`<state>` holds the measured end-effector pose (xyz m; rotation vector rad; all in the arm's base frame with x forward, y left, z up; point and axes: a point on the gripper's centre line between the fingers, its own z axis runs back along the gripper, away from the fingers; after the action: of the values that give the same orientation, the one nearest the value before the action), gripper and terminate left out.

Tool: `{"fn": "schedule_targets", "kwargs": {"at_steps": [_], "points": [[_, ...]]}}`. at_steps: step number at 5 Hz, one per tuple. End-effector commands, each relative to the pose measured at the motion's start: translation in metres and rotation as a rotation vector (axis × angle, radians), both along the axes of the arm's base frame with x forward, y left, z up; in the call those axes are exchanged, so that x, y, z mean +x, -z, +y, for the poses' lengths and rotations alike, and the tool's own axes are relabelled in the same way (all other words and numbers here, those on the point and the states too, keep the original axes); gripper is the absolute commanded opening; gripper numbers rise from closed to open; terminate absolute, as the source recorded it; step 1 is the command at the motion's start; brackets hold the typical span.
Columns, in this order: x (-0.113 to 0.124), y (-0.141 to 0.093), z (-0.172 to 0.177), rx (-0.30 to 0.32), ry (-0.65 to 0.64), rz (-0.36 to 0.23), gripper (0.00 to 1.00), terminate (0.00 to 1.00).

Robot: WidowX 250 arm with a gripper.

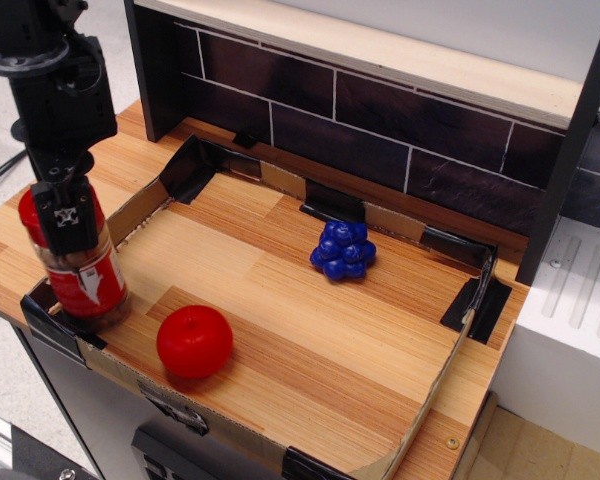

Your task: Topple basil bottle

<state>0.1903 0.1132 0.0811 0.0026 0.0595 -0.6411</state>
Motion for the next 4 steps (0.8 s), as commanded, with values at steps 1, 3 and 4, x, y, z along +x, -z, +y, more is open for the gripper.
{"fn": "schedule_targets", "kwargs": {"at_steps": [1,3,4], "points": [[0.025,-0.018,-0.004,0.065,-0.293,0.226,0.00,0.00],[0.059,0.009,-0.015,0.202,-0.467,0.258,0.00,0.00],[0.072,0.026,-0.022,0.204,-0.472,0.259,0.00,0.00]]}}
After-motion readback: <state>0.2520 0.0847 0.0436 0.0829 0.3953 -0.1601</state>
